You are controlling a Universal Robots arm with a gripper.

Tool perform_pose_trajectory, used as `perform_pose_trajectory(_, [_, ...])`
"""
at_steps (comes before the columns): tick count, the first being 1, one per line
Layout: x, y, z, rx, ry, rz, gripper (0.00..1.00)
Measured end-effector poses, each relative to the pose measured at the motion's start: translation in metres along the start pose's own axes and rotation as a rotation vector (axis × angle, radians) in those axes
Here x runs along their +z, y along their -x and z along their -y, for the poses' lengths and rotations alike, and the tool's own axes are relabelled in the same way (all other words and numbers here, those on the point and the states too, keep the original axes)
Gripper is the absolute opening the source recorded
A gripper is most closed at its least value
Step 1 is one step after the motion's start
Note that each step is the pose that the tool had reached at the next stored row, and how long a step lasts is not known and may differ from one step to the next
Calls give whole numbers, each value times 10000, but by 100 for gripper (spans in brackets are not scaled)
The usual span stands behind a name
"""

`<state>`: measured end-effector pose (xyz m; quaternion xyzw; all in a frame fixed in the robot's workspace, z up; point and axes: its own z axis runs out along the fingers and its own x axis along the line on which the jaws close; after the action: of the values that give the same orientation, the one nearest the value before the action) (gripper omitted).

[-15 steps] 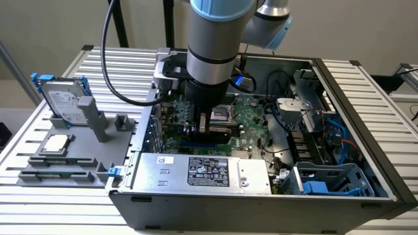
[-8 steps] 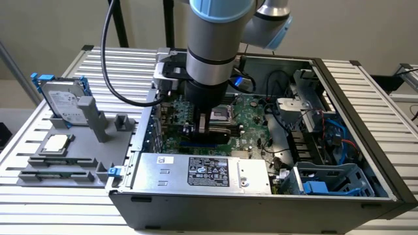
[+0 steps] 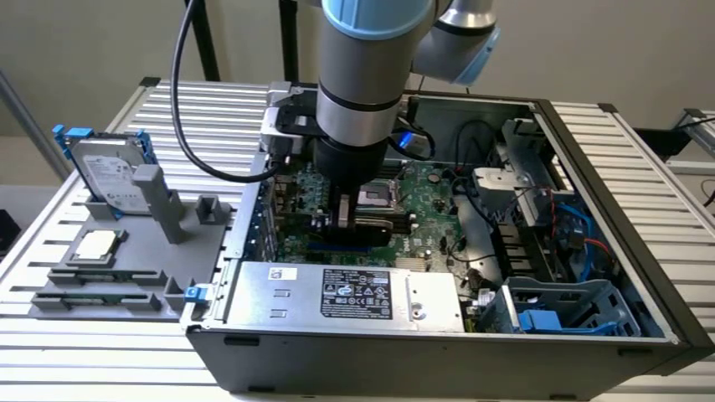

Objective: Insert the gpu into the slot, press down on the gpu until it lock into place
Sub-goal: 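Insert the gpu into the slot, then press down on the gpu until it lock into place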

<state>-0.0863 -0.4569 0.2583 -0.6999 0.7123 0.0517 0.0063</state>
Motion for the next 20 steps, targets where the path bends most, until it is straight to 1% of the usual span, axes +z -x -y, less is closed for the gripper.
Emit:
perform_pose_trajectory(5, [1,0,-2,52,25,-2,26])
perform_pose_trajectory(13, [8,-1,-1,130,20,-53,26])
perform_pose_trajectory(20, [36,-3,1,130,19,-60,26])
